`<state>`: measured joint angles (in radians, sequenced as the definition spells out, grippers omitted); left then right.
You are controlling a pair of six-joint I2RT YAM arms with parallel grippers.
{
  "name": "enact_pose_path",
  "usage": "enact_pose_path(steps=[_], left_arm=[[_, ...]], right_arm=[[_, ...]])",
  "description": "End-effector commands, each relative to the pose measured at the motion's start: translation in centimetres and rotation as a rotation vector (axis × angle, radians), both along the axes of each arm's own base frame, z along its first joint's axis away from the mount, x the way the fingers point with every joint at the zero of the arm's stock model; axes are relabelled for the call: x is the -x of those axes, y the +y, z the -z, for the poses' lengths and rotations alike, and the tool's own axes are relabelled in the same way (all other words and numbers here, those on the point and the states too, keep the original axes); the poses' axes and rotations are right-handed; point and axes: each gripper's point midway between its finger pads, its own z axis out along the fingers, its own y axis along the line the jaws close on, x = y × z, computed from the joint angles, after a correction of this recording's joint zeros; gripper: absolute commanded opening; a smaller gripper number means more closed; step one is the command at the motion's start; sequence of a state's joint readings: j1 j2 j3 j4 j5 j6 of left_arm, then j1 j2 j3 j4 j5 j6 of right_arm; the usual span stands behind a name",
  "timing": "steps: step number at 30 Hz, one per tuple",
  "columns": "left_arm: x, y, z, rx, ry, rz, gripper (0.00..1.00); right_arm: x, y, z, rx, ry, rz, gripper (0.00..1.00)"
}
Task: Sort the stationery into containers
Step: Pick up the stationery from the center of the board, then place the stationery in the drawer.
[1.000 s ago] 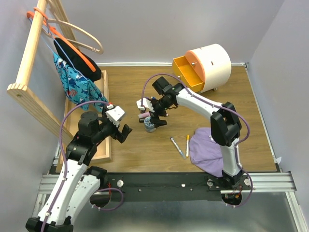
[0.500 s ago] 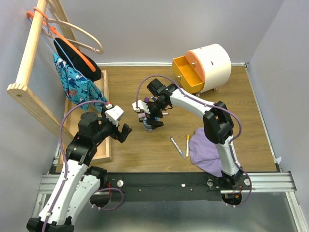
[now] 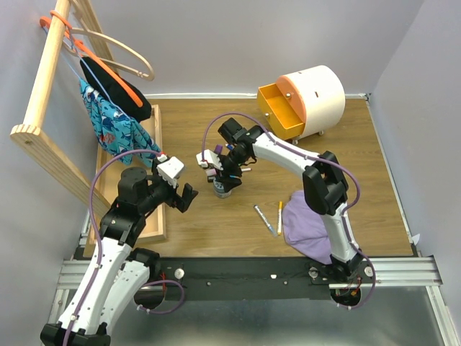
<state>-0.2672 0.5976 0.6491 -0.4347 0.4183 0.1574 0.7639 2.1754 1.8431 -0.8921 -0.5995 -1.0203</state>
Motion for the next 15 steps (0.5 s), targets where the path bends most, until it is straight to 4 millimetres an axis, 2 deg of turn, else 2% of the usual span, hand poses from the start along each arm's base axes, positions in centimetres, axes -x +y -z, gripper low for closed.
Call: enact_pose_path(steps=[1, 2, 3, 4, 5, 7, 9, 10, 11, 13, 14, 15], left_arm=[[-0.3, 0.3, -0.1, 0.008, -0.011, -0.019, 0.99], [-0.3, 0.2, -0.2, 0.007, -0.013, -0.015, 0.99], [-0.3, 0.2, -0.2, 0.006, -0.017, -0.011, 0.99], [-0.2, 0.0, -0.3, 0.005, -0.023, 0.003, 0.99], [-0.1, -0.3, -0.5, 0.012, -0.030, 0.027, 0.99], [-0.2, -0.7, -0.7, 0.019, -0.043, 0.049, 0.99], [-0.3, -1.3, -1.1, 0.021, -0.066, 0.096, 0.99], [-0.5, -1.5, -1.0, 0.008, -0.077, 0.113, 0.99], [-0.9, -1.7, -1.5, 0.011, -0.107, 0.128, 0.99], [-1.5, -2.1, -1.4, 0.009, -0.106, 0.145, 0.99], [-1.8, -2.3, -1.5, 0.003, -0.119, 0.156, 0.99], [-2.0, -2.6, -1.4, -0.003, -0.115, 0.166, 0.99]], right_arm=[[0.5, -0.2, -0.7, 0.026, -0.011, 0.021, 0.53], [0.2, -0.3, -2.6, -0.003, -0.054, 0.035, 0.53], [0.5, -0.8, -2.8, 0.005, -0.038, 0.073, 0.52], [0.3, -0.9, -3.9, -0.017, -0.039, 0.098, 0.52], [-0.2, -1.2, -6.5, -0.068, -0.060, 0.135, 0.52], [-0.5, -1.6, -9.2, -0.117, -0.038, 0.209, 0.51], [-1.6, -2.9, -11.8, -0.149, -0.039, 0.287, 0.51], [-2.5, -3.2, -13.4, -0.174, -0.056, 0.319, 0.51], [-3.8, -4.3, -14.3, -0.186, -0.063, 0.370, 0.51], [-5.6, -5.4, -16.5, -0.229, -0.047, 0.480, 0.50], [-7.9, -6.4, -18.6, -0.284, -0.082, 0.551, 0.50], [-8.9, -6.9, -19.6, -0.312, -0.064, 0.625, 0.49]])
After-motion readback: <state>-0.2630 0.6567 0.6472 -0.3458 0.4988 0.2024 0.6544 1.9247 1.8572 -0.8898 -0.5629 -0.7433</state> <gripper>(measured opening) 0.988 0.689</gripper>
